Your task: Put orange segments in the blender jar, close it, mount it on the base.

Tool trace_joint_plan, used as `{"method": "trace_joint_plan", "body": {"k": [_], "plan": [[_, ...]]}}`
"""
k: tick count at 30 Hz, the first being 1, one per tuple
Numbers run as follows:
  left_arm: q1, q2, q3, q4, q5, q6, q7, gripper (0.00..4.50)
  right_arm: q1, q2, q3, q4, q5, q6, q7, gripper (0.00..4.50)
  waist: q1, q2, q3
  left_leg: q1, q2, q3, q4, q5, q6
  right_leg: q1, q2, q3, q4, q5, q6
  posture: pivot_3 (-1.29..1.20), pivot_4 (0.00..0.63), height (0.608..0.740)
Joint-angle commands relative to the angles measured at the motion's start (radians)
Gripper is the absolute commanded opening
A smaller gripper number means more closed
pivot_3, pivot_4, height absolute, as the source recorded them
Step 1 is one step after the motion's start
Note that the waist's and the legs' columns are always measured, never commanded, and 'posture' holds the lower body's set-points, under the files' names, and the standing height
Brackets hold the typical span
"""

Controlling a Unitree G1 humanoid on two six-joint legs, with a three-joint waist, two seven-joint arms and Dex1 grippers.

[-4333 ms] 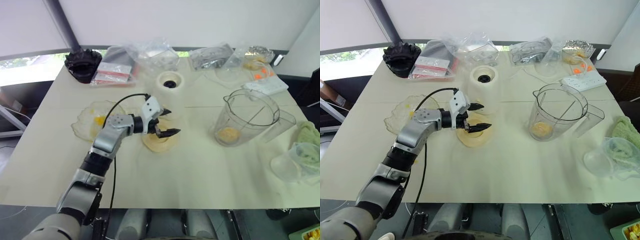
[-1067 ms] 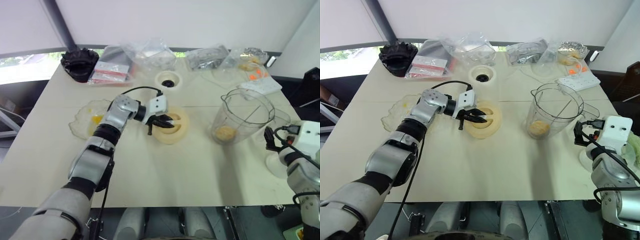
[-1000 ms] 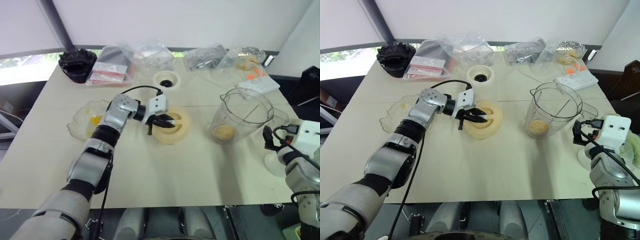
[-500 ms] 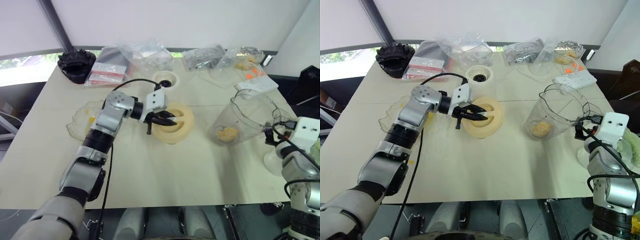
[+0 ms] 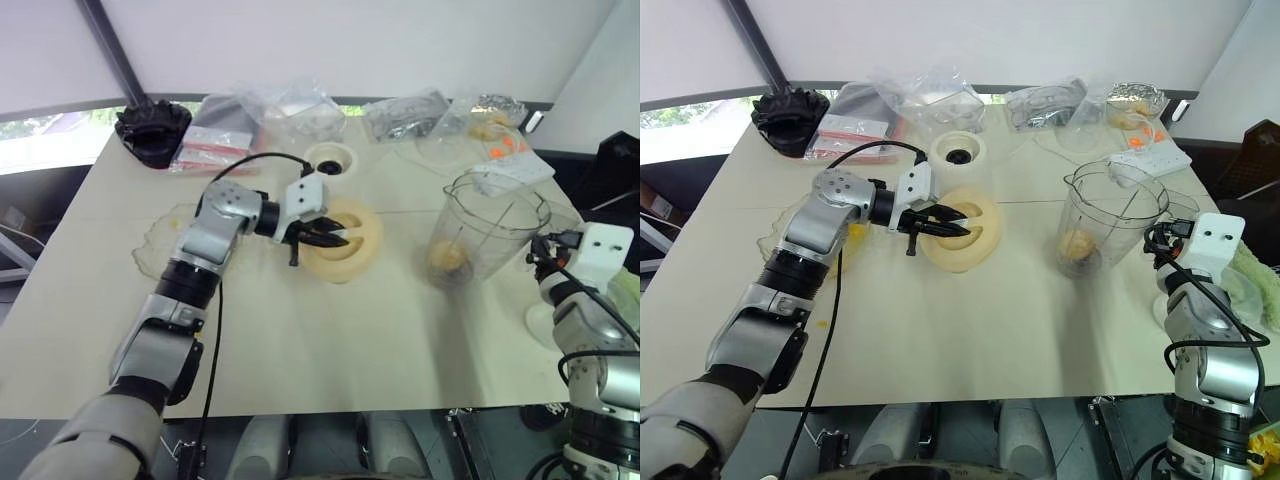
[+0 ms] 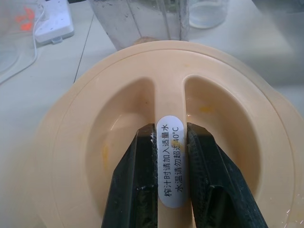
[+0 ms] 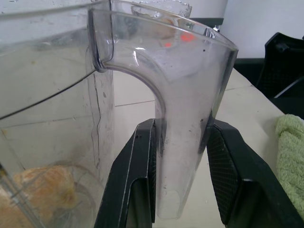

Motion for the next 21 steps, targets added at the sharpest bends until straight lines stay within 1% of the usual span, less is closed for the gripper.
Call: {"method": "trace_joint_plan", "body": {"k": [1,5,10,15,19,21], "plan": [[-0.068,0.034,0.058,-0.044,-0.067,0.049,0.000,0.27,0.003,0.024,0.006,-0.104,0.033,0.002,0.028,0.96,-0.009,0.000,0.000,0.000,0.000,0.000,0.000,0.000,0.000,0.000,0.000,0.000,0.000,0.000,0.000,0.00,0.150,0.740],[-0.157,0.092,0.102,-0.006,-0.111,0.071,-0.016,0.27,0.017,0.058,0.023,-0.198,0.060,0.014,0.048,0.96,-0.020,0.000,0.001,-0.001,0.000,0.000,0.000,0.000,0.000,-0.003,0.000,0.001,0.003,0.000,0.000,0.00,0.150,0.740],[-0.292,0.144,0.143,0.081,-0.151,0.089,-0.033,0.27,0.028,0.089,0.065,-0.281,0.065,0.032,0.057,0.96,-0.018,0.001,0.001,-0.004,-0.001,0.000,0.000,0.000,0.000,-0.011,0.001,0.002,0.010,0.000,0.000,0.00,0.150,0.740],[-0.398,0.129,0.179,0.145,-0.205,0.115,-0.035,0.27,0.020,0.113,0.137,-0.325,0.047,0.046,0.054,0.96,-0.016,0.000,0.001,-0.005,-0.001,0.000,0.000,0.000,0.000,-0.011,0.001,0.002,0.010,0.000,0.000,0.00,0.150,0.740],[-0.424,0.104,0.173,0.134,-0.220,0.097,-0.049,0.27,0.021,0.131,0.192,-0.334,0.017,0.041,0.051,0.96,-0.016,0.000,0.001,-0.006,-0.001,0.000,0.000,0.000,0.000,-0.012,0.001,0.002,0.010,0.000,0.000,0.00,0.150,0.740],[-0.446,0.074,0.175,0.110,-0.250,0.122,-0.055,0.27,0.024,0.145,0.243,-0.336,-0.005,0.031,0.051,0.96,-0.016,0.000,0.002,-0.006,-0.001,0.000,0.000,0.000,0.000,-0.012,0.000,0.002,0.010,0.000,0.000,0.00,0.150,0.740]]}}
